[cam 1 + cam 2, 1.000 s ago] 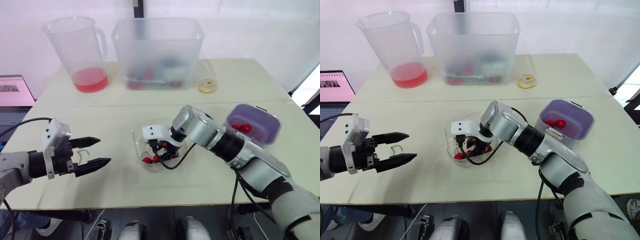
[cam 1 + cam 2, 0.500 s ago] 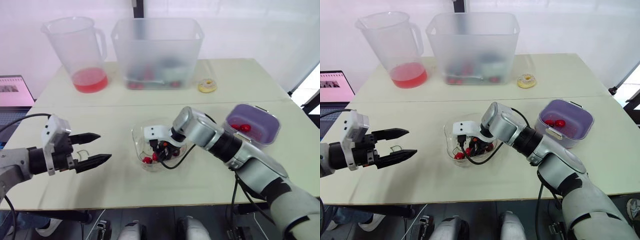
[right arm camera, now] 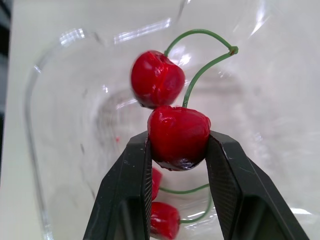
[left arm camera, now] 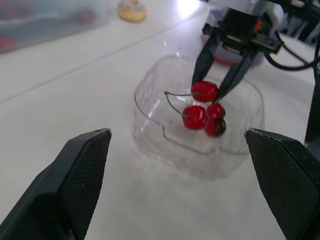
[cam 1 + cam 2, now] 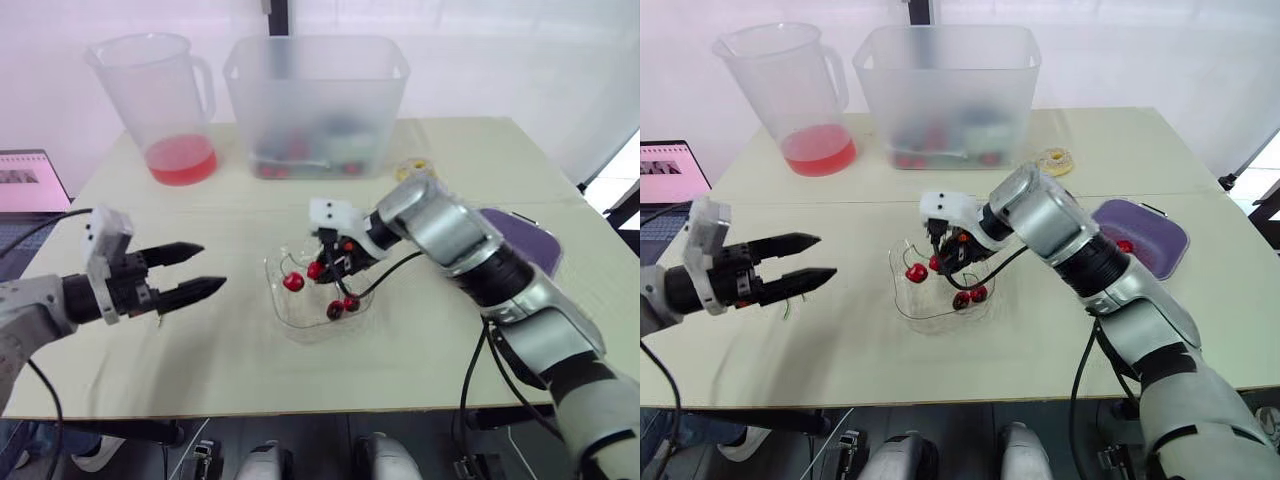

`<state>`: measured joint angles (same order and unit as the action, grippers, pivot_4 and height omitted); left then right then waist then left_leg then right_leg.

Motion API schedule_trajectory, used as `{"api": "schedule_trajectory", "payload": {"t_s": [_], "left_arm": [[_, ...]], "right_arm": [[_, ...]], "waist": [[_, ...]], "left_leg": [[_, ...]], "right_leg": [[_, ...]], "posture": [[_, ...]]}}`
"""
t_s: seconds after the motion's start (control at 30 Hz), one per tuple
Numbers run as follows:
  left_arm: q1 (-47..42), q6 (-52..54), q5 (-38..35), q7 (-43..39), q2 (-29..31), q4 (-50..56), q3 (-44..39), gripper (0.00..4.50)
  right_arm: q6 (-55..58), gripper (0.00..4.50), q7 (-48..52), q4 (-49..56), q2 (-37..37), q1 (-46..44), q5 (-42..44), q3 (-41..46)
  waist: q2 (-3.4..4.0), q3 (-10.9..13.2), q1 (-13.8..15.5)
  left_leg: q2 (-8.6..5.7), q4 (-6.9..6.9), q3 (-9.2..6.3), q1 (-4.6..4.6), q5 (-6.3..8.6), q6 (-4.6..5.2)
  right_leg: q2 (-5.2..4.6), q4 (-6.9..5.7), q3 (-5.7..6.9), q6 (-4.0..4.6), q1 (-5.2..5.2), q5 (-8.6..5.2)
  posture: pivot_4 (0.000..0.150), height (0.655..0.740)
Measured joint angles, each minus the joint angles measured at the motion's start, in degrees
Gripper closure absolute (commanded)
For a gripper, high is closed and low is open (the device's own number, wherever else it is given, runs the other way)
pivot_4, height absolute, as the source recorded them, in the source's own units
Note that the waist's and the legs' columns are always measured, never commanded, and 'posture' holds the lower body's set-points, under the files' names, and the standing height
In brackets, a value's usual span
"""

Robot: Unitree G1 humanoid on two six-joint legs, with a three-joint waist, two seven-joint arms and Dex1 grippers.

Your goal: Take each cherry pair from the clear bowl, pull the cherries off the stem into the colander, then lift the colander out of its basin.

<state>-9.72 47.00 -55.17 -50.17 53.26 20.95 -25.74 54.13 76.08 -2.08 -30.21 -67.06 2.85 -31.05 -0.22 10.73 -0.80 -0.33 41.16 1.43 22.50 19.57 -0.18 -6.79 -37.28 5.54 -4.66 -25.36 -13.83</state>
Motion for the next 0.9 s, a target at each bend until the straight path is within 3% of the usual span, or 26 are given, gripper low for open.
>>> {"api": "schedule_trajectory", "payload": {"t_s": [0.17, 0.27, 0.53, 0.9], "left_arm": [[-13.5, 5.7, -11.4, 10.6, -7.7, -6.6, -0.4, 0.0], [-18.8, 6.4, -14.3, 15.8, -10.7, -8.0, -0.1, 0.0], [-31.2, 3.6, -11.7, 24.1, -20.0, -12.0, 5.9, 0.0], [-38.8, 2.4, -4.6, 24.0, -24.3, -17.1, 12.0, 0.0]], "right_arm": [[-15.1, 2.94, -9.1, 6.0, -0.2, 5.3, 1.7, 11.6], [-21.6, 2.94, -15.1, 7.1, 0.1, 5.6, 0.1, 14.5], [-45.4, 2.94, -32.3, 5.4, -0.1, 7.4, -14.7, 13.3], [-51.6, 2.94, -35.0, 5.8, -0.2, 10.0, -21.7, 11.5]], "waist": [[-0.05, 0.0, 0.3], [-0.07, 0.0, 0.0], [-0.08, 0.0, 0.0], [-0.08, 0.0, 0.0]], "left_leg": [[-0.04, 0.1, -0.05, 0.0, -0.01, 0.0], [-0.03, 0.07, -0.02, -0.06, -0.01, 0.0], [-0.04, 0.07, 0.02, -0.06, -0.03, -0.04], [-0.03, 0.09, 0.02, -0.06, -0.03, -0.04]], "right_leg": [[-0.03, -0.04, 0.04, -0.01, 0.07, 0.01], [-0.01, -0.05, 0.04, -0.01, 0.08, 0.01], [0.0, -0.06, 0.03, -0.02, 0.08, 0.01], [0.02, -0.05, 0.03, -0.01, 0.1, 0.01]], "posture": [[0.15, 0.6886], [0.15, 0.6886], [0.15, 0.6886], [0.15, 0.6886]]}}
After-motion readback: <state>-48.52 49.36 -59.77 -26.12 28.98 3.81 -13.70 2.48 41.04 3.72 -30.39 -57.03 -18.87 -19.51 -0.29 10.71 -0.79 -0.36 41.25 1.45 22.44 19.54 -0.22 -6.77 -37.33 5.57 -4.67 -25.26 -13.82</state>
